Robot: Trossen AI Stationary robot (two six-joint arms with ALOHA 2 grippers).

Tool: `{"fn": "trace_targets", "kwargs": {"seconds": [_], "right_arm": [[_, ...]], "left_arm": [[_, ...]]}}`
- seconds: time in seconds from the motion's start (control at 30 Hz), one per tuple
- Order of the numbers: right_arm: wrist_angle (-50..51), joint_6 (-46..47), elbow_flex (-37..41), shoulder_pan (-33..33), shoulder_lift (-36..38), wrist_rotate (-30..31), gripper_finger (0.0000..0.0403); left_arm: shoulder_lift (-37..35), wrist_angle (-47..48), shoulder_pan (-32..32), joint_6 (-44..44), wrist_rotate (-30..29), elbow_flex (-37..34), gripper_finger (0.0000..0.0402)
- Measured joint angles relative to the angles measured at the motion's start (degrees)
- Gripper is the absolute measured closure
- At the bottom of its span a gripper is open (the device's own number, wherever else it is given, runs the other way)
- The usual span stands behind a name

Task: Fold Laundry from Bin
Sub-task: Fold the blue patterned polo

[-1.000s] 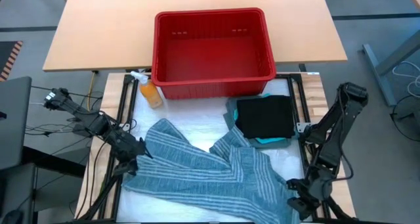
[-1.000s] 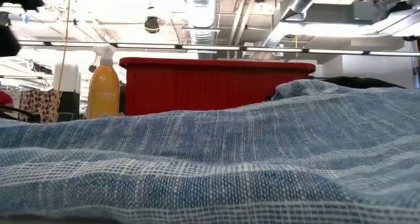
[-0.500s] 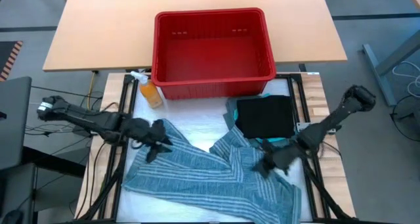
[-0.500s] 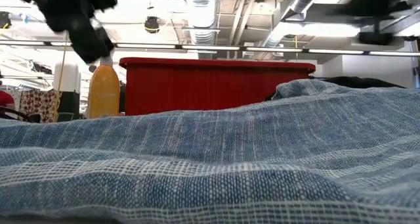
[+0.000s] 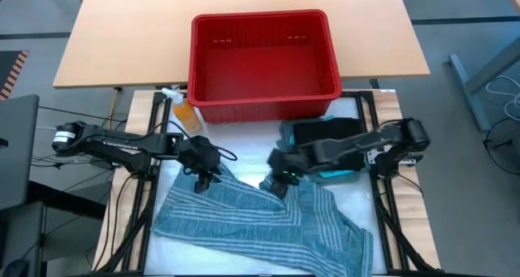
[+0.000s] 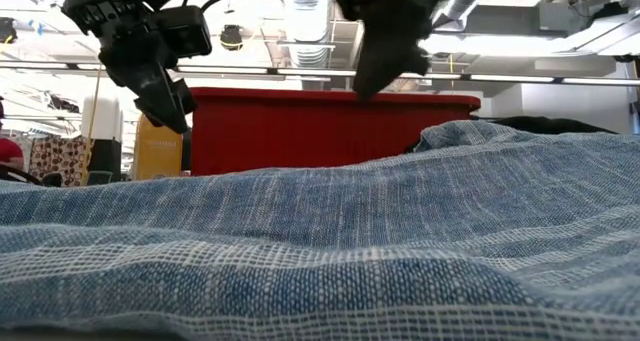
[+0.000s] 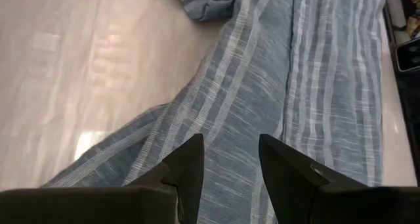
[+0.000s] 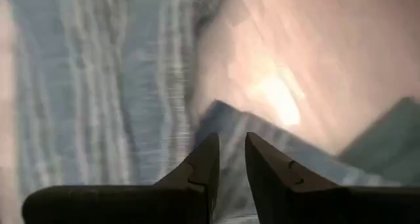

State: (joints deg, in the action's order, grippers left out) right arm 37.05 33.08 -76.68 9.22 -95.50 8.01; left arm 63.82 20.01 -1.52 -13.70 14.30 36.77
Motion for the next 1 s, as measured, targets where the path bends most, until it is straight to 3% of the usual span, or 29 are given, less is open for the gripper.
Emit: {"fn": "trace_targets", "kwargs": {"seconds": [0.2, 0.3, 0.47, 0.67, 1.0], "right_arm": [[17.72, -13.33, -15.29, -5.91, -11.06, 0.41, 0.0305], [22.72, -18.96, -18.77, -9.06, -15.48, -4.44, 0.0296], [30.96, -27.30, -22.10, -12.45, -23.07, -9.58, 0.0247], [34.68, -35.94, -24.42, -14.38, -28.79, -3.40, 0.0176], [43.16, -36.59, -24.40, -16.22, -30.14, -7.71, 0.0169]], "left_arm": [[-0.16, 0.29, -0.20, -0.06, 0.33, 0.00, 0.0266], [-0.16, 0.33, 0.00, 0.03, 1.71, 0.00, 0.0266], [-0.16, 0.29, 0.00, 2.73, 3.24, 0.00, 0.0266], [-0.16, 0.28, -0.03, 6.83, 3.22, 0.00, 0.0266], [-0.01, 2.38, -0.09, 9.55, 3.02, -0.47, 0.0266]]}}
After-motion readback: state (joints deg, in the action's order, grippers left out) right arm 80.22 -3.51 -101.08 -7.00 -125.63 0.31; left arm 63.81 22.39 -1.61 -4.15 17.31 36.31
